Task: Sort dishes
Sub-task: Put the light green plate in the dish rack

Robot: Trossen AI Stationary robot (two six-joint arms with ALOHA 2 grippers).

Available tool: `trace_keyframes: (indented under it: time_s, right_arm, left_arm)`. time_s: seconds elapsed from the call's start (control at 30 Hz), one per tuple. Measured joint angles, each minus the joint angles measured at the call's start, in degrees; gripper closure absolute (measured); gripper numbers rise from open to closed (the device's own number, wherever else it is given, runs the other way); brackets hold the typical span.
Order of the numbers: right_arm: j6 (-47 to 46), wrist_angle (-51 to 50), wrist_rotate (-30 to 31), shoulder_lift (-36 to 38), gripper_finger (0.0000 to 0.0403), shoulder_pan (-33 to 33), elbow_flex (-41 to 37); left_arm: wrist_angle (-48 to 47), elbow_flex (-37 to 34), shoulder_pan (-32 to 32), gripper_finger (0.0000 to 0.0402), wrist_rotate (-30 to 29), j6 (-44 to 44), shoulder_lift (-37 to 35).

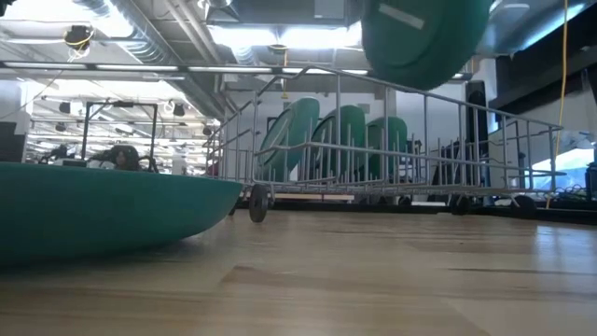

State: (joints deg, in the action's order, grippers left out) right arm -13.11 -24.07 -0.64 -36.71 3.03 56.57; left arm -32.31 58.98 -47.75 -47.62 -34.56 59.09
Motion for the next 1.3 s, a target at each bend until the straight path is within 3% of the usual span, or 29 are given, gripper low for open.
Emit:
trace_keyframes:
  time_s: [0.2, 0.5, 0.77, 0.87, 1.1, 1.3]
  right_arm:
    - [-0.1, 21.9, 0.0, 6.5, 0.0394, 0.0, -15.8]
    - [-6.0, 34.3, 6.1, 12.0, 0.0394, 0.0, -29.8]
    - [0.5, 73.3, 2.0, 12.7, 0.0394, 0.0, -42.5]
    - [0.9, 82.4, 1.5, 12.7, 0.0394, 0.0, -47.2]
    - [-4.7, 84.3, 6.5, 12.6, 0.0394, 0.0, -54.8]
    - [-4.7, 83.9, 9.2, 12.6, 0.0394, 0.0, -55.8]
  left_arm:
    - [0.0, 0.0, 0.4, 0.0398, 0.0, -1.5, 0.0]
    - [-0.1, 0.0, 0.4, 0.0398, 0.0, -2.9, 0.0]
    - [0.0, 0.0, 0.4, 0.0398, 0.0, -3.2, 0.0]
    - [0.0, 0.0, 0.4, 0.0398, 0.0, -3.8, 0.0]
    - [0.0, 0.0, 0.4, 0.0398, 0.0, -4.9, 0.0]
    - [0.0, 0.0, 0.4, 0.0398, 0.0, -6.0, 0.0]
